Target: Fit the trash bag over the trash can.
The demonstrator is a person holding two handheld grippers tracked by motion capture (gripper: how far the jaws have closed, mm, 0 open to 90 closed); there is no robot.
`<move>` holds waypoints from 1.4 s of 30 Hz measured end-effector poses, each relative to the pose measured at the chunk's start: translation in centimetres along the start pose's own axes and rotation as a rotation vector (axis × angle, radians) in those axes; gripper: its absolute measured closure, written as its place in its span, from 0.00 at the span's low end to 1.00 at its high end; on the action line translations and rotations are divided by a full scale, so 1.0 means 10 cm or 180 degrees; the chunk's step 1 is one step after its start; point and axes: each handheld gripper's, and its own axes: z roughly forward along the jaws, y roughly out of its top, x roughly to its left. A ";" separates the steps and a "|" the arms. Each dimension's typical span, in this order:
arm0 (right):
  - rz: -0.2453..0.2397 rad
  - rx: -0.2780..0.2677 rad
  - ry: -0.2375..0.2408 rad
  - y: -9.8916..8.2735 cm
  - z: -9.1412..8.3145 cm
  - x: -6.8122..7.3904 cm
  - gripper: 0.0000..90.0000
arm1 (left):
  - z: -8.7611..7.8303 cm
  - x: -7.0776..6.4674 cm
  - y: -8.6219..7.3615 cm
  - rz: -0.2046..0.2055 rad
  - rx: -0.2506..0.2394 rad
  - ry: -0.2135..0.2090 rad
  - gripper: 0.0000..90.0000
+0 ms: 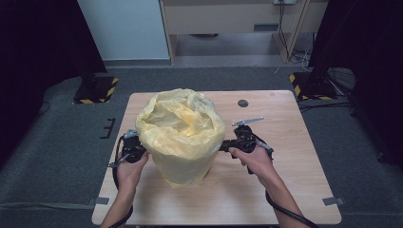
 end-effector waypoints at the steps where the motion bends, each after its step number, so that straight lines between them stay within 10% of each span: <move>1: 0.0003 0.0005 0.0013 0.00 0.01 0.00 0.72 | 0.00 0.00 0.00 0.0000 0.0000 0.0000 1.00; 7: -0.0016 0.0082 0.0110 0.01 0.05 0.02 1.00 | 0.02 0.00 -0.01 -0.0024 0.0006 0.0005 1.00; 31: 0.0090 0.0284 -0.0257 -0.09 0.25 -0.14 1.00 | 0.17 0.07 -0.09 -0.0120 0.0035 0.0073 1.00; 42: 0.0007 -0.0089 -0.0188 -0.12 -0.05 -0.07 0.69 | -0.28 0.10 -0.04 -0.0135 -0.0165 0.0333 0.36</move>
